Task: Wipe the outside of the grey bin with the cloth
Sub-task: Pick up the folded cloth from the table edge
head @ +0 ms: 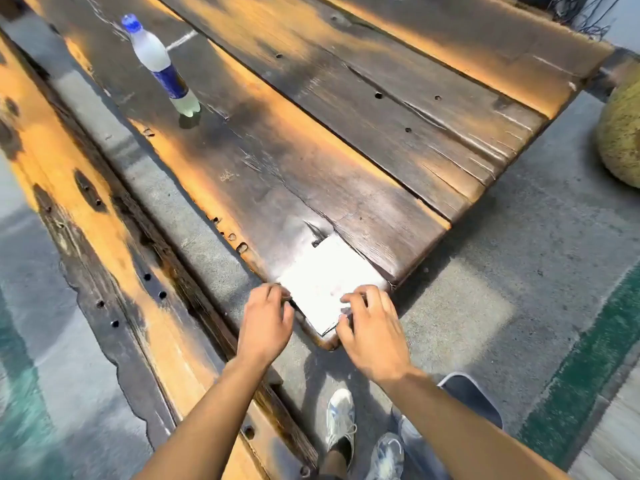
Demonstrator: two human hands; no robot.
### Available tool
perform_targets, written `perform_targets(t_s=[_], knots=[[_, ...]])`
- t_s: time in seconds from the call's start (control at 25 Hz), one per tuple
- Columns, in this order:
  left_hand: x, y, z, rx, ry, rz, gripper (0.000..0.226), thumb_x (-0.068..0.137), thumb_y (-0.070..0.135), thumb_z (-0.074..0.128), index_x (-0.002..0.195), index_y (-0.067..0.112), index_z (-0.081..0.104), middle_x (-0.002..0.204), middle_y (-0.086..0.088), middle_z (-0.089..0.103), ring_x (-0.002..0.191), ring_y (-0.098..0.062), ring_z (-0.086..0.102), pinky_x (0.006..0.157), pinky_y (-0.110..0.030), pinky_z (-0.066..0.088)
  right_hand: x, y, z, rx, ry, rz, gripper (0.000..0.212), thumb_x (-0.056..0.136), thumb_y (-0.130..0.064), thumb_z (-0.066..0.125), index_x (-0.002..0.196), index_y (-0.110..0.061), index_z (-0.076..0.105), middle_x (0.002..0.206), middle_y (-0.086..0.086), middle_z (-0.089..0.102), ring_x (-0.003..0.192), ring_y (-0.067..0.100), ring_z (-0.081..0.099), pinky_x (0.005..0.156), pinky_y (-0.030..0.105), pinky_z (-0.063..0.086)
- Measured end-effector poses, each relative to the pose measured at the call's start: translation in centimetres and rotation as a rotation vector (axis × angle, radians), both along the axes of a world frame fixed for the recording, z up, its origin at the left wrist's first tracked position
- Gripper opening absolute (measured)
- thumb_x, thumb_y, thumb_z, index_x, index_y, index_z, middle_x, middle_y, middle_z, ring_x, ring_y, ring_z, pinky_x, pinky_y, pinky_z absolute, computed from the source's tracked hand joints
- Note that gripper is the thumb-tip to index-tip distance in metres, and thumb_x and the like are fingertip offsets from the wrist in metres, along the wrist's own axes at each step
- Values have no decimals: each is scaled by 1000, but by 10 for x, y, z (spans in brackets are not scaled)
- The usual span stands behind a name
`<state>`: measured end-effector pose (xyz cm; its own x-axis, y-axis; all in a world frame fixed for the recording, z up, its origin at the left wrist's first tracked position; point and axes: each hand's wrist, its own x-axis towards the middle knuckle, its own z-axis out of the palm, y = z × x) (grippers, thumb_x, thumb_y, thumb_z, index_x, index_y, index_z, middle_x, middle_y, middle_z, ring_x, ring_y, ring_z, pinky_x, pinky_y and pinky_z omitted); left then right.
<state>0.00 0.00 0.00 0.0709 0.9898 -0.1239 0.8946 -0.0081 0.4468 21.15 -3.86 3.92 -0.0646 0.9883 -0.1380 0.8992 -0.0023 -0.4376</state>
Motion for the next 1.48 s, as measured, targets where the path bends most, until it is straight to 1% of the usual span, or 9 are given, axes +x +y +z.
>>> perform_targets(t_s=[0.12,0.24,0.44,0.6,0.76,1.12,1.2,1.28,1.48], knots=[[-16,55,-10,166,26,-86,26,92,17,55,110,4,68,118,-16,65,115,-37,59,102,-51,47,-28,31,-11,18,-72,63,57,89,-43,52,141,-18,53,149,15,46,146,39,35,121,58,25],[-24,101,-21,102,131,-185,45,100,28,44,137,9,61,151,-19,52,145,-41,40,118,-55,31,-46,55,-27,-62,-164,111,79,91,-61,39,160,-25,26,169,16,17,156,42,7,124,62,3],[-38,122,-50,82,276,-344,58,107,42,25,161,21,28,172,-8,20,158,-29,14,125,-53,9,-48,56,-54,-125,-262,168,83,93,-70,23,163,-34,-1,171,10,-13,156,37,-19,123,64,-3],[-40,119,-62,182,271,-332,58,107,42,29,161,21,30,171,-8,21,158,-28,16,125,-56,12,-46,55,-69,-95,-280,143,86,91,-79,7,163,-33,5,171,9,-10,157,34,-14,123,64,4],[-38,119,-62,224,257,-323,59,106,43,28,159,19,35,170,-10,26,157,-31,21,123,-57,15,-49,56,-71,-69,-270,126,86,90,-79,6,163,-33,8,172,9,-6,157,35,-9,124,62,3],[-34,113,-64,237,223,-286,59,105,42,31,158,17,37,169,-11,27,156,-31,21,123,-58,13,-47,56,-90,123,-147,-7,50,99,-24,47,149,-24,50,164,1,37,155,31,25,122,50,17],[-29,105,-64,219,244,-263,61,105,43,32,159,14,35,169,-12,26,157,-33,19,123,-60,12,-44,54,-90,148,-85,-46,54,90,-5,66,140,-22,57,159,-1,46,153,29,31,121,46,20],[-19,94,-63,187,258,-232,64,104,44,32,159,11,33,169,-14,25,157,-35,18,123,-61,10,-38,49,-85,158,-31,-102,55,83,6,68,130,-20,62,149,-3,56,144,27,42,116,45,30],[5,46,-60,147,255,-229,64,104,41,33,158,8,33,168,-19,25,156,-39,17,123,-63,8,-23,29,-58,183,120,-248,43,93,-20,38,130,-16,61,124,3,64,112,28,58,97,45,48]])
